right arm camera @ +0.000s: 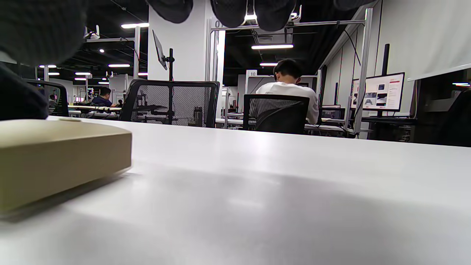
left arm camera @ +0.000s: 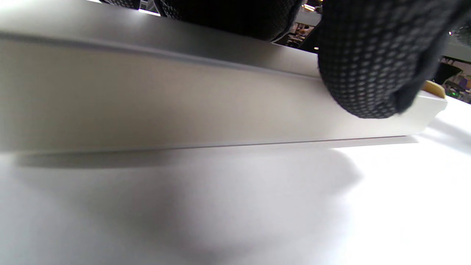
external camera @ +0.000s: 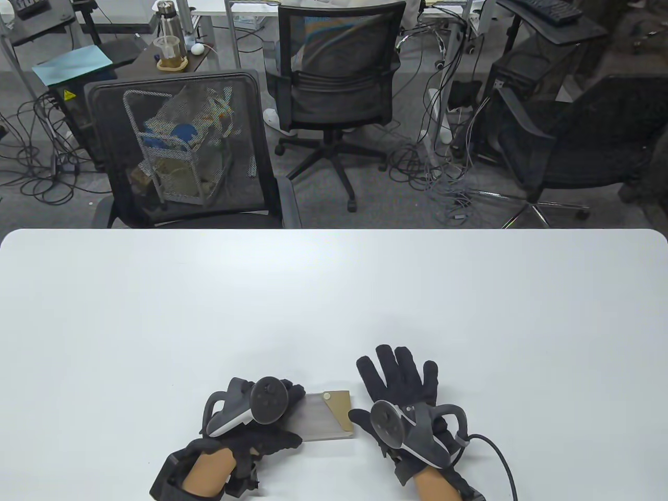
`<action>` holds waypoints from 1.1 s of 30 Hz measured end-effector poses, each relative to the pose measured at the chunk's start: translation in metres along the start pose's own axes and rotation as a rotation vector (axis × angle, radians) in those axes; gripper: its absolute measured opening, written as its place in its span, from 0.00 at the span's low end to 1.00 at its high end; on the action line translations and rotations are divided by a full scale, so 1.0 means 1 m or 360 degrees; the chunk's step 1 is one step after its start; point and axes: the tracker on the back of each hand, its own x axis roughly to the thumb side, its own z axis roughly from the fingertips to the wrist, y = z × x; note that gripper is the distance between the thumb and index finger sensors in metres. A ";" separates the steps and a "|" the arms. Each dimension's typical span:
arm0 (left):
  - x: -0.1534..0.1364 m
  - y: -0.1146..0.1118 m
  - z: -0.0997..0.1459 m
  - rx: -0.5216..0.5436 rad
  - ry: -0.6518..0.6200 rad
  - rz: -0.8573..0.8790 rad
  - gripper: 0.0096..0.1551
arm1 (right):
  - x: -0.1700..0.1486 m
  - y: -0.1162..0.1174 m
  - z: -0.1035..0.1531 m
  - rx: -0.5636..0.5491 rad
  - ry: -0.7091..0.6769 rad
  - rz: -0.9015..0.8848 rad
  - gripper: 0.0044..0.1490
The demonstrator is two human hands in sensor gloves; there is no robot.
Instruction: Pack snap-button pull-out pencil case
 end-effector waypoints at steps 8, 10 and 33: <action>-0.016 0.040 0.038 0.0351 0.0155 -0.0074 0.56 | -0.004 0.000 0.001 0.0014 0.0008 -0.0064 0.57; -0.025 0.043 0.050 0.0449 0.0261 -0.0169 0.58 | -0.003 0.000 0.001 0.0018 0.0007 -0.0072 0.57; -0.054 0.025 0.087 0.0777 0.0407 -0.0225 0.62 | 0.000 -0.001 0.005 -0.0042 -0.0011 -0.0068 0.56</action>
